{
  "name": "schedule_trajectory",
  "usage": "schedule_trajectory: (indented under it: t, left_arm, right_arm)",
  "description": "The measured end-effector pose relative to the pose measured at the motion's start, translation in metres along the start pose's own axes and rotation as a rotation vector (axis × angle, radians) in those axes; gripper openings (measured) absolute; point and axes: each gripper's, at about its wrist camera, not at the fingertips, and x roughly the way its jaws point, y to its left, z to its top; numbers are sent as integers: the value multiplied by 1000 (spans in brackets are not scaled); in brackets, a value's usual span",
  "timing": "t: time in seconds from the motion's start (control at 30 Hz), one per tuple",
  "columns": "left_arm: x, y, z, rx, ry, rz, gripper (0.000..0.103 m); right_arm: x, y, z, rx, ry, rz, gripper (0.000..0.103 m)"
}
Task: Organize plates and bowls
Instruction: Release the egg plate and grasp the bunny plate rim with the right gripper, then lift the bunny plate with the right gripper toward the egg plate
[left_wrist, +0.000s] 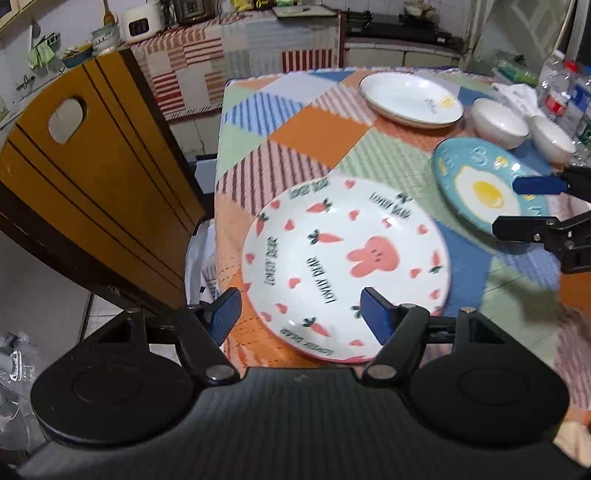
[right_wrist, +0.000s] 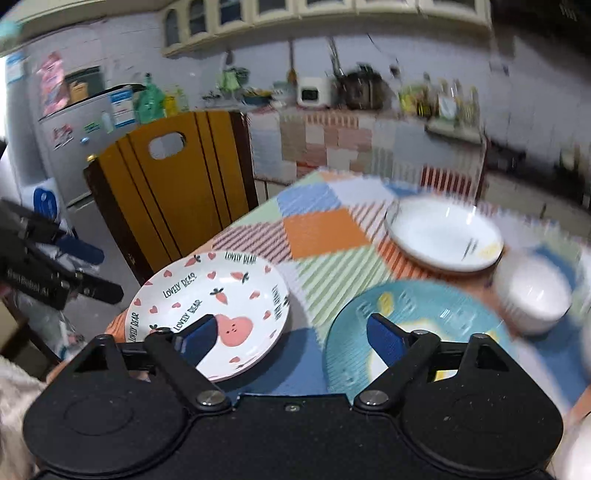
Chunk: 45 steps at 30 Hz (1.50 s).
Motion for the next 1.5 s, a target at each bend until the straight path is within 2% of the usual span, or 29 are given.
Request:
schedule_trajectory:
  t: [0.1,0.17,0.27,0.3,0.37,0.47,0.6,0.63,0.7,0.93,1.07,1.2,1.5]
  left_arm:
    - [15,11,-4,-28,11,-7,66]
    - [25,20,-8,-62,22,-14,60]
    - [38,32,-11,-153,49,-13,55]
    - [43,35,-12,-173,54,-22,52]
    - [50,36,-14,-182,58,-16,39]
    - [59,35,-14,-176,49,6,29]
    - [67,36,-12,-171,39,7,23]
    - [70,35,-11,-159,39,17,21]
    - [75,33,-9,-139,36,27,20]
    - [79,42,-9,-194,29,-5,21]
    - [71,42,-12,-220,24,-11,21]
    - [58,32,-13,-190,-1,0,21]
    - [32,-5,4,-162,-51,-62,21]
  right_arm:
    - [20,0,-6,78,51,76,79]
    - [32,3,-10,106,82,107,77]
    - [50,8,-16,146,133,165,72]
    - [56,9,-18,161,145,173,71]
    - [67,10,-23,188,165,186,66]
    - [78,10,-24,212,166,177,59]
    - [85,5,-23,251,156,166,44]
    - [86,4,-23,249,158,152,33]
    - [89,0,-24,244,164,130,19]
    - [97,-4,-26,311,183,155,21]
    - [96,-2,-28,257,167,164,21]
    - [86,-5,-34,214,150,225,22]
    - [41,-30,-29,227,99,202,22]
